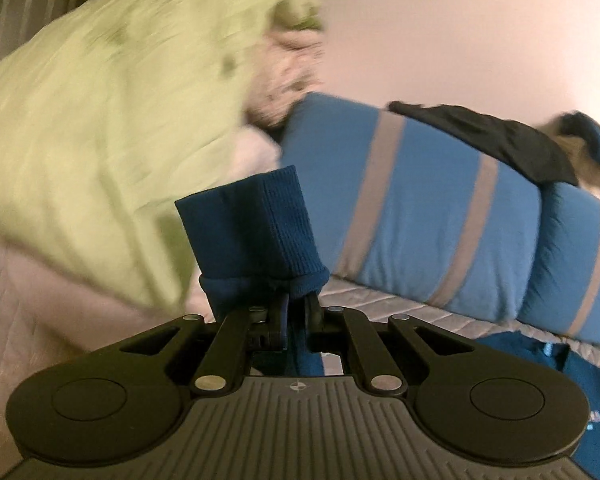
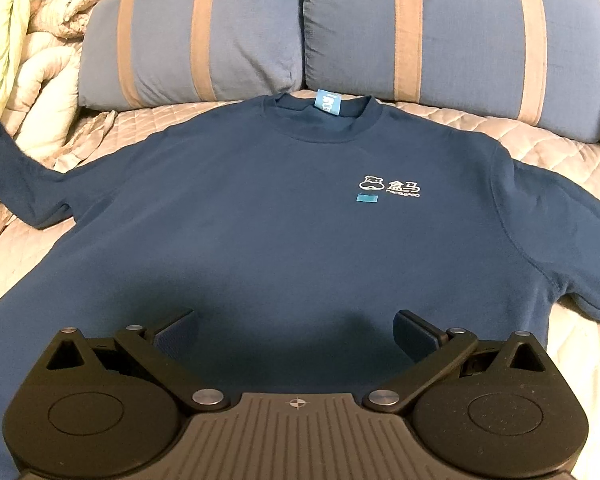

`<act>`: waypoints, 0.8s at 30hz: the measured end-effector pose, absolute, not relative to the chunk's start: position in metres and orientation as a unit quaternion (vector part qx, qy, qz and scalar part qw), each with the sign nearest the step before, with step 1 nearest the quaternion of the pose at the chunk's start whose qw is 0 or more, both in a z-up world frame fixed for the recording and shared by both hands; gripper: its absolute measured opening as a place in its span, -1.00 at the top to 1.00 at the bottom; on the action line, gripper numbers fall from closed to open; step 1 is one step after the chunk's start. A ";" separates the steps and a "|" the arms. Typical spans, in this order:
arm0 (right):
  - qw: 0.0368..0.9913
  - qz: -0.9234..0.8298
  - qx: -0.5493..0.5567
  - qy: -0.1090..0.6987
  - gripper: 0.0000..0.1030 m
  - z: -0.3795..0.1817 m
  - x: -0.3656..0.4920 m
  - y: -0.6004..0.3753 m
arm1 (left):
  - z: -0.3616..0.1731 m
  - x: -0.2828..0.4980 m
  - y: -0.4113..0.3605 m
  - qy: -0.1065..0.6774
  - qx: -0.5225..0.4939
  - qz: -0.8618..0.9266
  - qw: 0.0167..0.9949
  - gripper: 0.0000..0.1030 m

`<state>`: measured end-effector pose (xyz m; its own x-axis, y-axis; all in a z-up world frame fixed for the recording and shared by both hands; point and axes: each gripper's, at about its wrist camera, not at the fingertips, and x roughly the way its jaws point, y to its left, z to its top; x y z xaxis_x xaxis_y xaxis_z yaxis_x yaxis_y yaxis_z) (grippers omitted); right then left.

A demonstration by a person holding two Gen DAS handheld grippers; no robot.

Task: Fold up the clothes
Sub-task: 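Lift the cuff with the left gripper and carry it across the sweatshirt body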

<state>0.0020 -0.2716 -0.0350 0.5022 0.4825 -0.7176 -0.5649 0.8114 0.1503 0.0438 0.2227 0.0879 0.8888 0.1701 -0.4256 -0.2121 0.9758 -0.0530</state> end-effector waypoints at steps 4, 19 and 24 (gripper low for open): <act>0.867 0.301 -0.056 0.394 -1.00 -0.035 0.001 -0.271 | 0.092 0.059 0.184 0.202 -0.004 0.063 0.977 0.86; 0.867 0.303 -0.038 0.395 -1.00 -0.037 0.004 -0.276 | 0.060 0.097 -0.012 0.156 0.111 -0.103 0.976 0.86; 0.863 0.302 -0.027 0.405 -1.00 -0.039 0.008 -0.278 | 0.035 0.091 -0.079 0.162 0.143 -0.194 0.957 0.65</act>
<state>0.0080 -0.2776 -0.0385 0.4898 0.4986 -0.7152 -0.5423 0.8165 0.1978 0.0906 -0.0789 0.0351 0.8722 -0.3248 -0.3657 0.4175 0.8839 0.2107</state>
